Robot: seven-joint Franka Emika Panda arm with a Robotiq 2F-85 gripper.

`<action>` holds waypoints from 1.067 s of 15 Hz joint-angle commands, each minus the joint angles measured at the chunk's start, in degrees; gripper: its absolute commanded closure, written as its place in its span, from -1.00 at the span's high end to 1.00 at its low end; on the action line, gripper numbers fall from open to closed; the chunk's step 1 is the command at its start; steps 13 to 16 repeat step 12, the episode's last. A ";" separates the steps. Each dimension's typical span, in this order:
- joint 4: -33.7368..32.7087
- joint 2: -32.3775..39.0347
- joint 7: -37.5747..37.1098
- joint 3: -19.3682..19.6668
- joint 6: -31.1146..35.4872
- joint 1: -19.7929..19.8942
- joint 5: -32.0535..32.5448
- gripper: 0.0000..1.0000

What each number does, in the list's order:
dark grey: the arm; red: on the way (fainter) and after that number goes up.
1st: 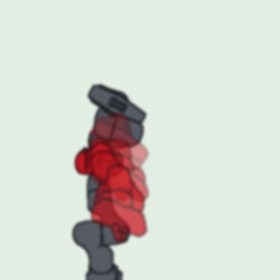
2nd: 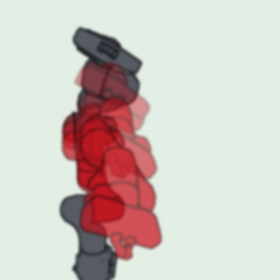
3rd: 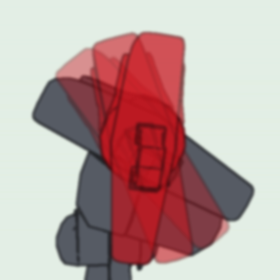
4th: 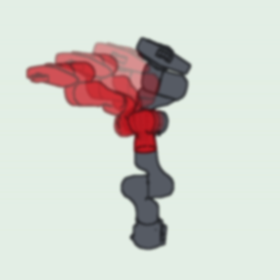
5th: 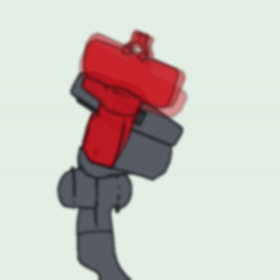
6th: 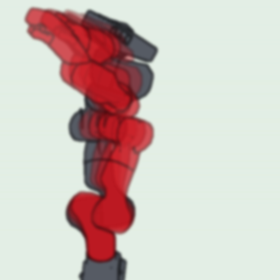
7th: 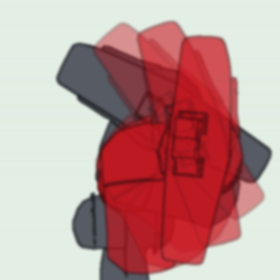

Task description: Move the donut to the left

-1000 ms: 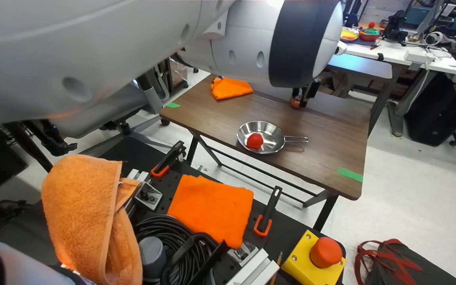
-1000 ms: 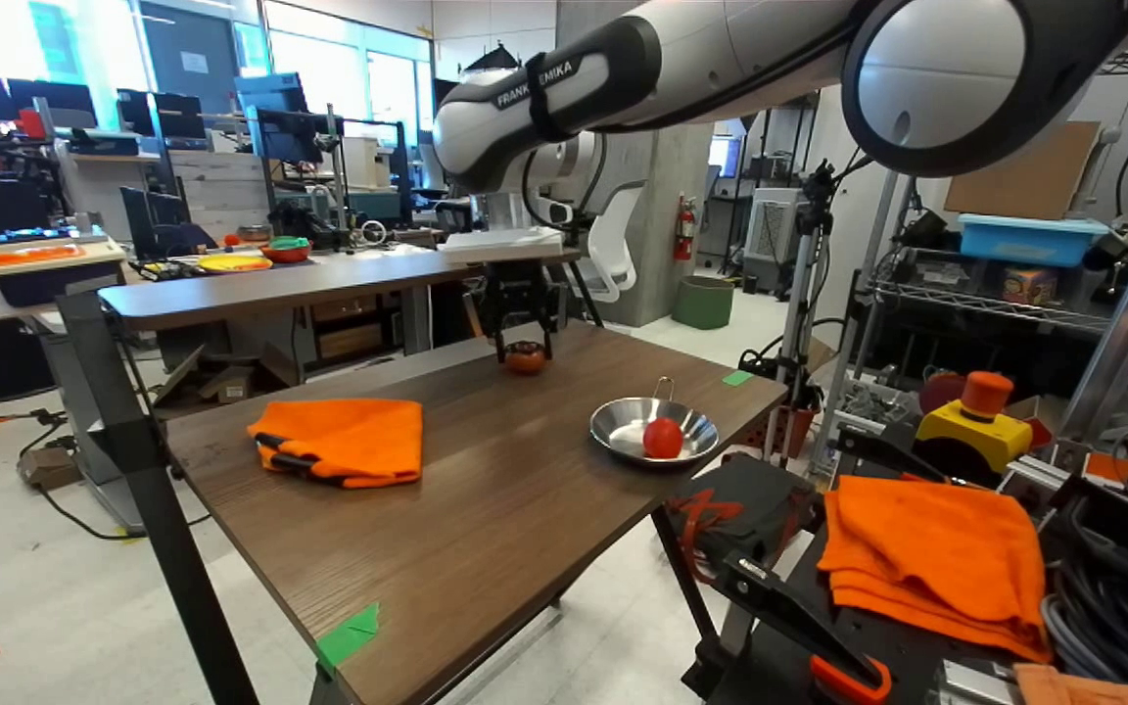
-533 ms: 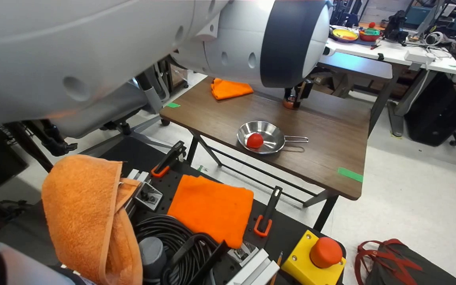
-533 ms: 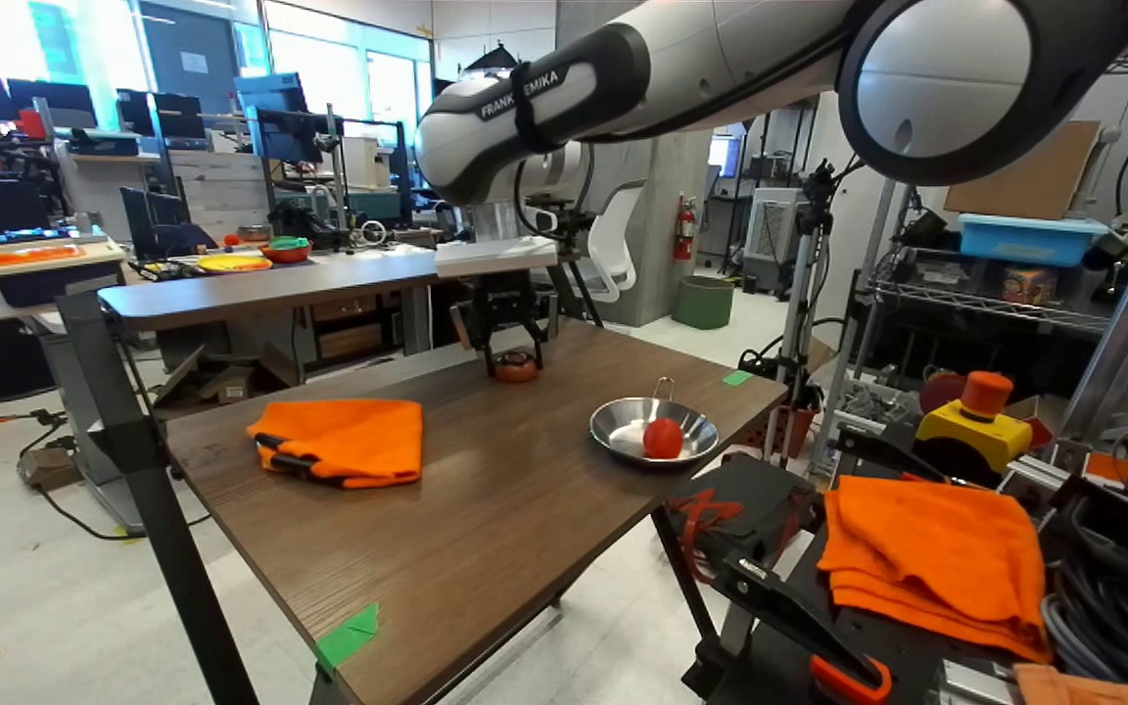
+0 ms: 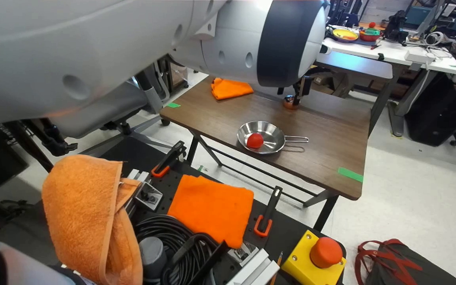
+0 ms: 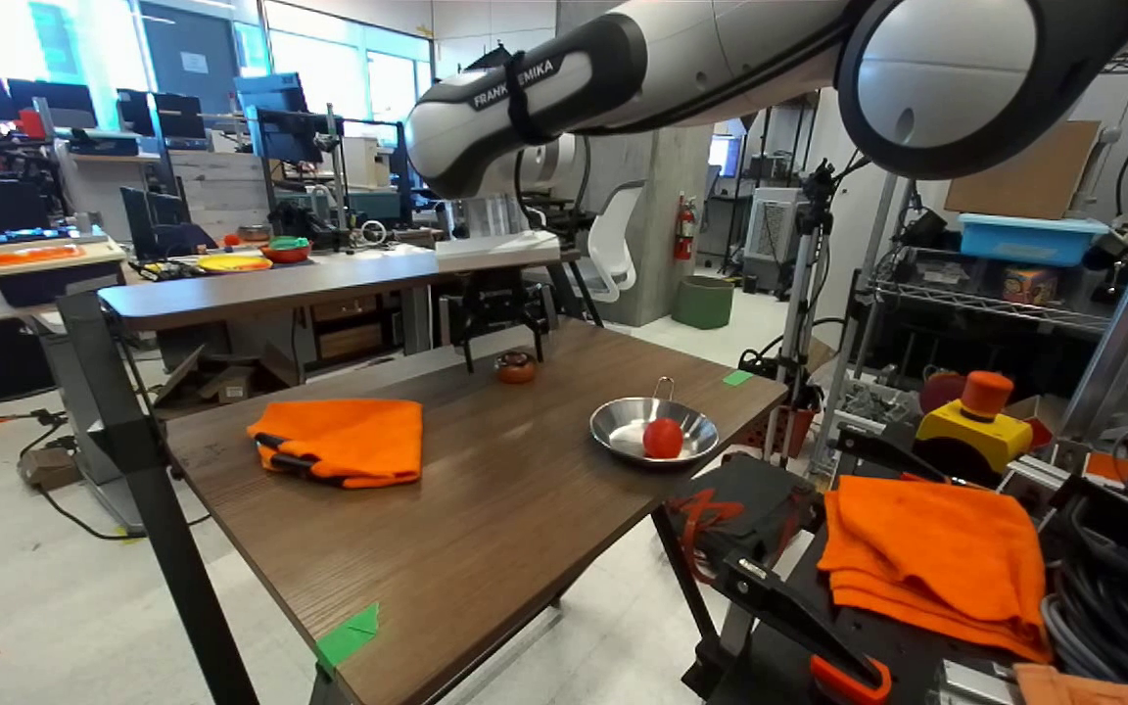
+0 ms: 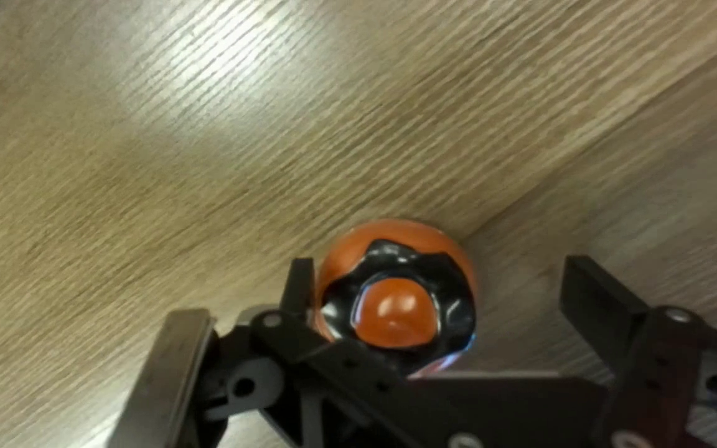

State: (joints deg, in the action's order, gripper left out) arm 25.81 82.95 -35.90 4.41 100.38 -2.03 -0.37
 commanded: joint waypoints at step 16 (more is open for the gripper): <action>0.89 -5.86 8.35 -0.68 -1.94 2.80 -0.97 1.00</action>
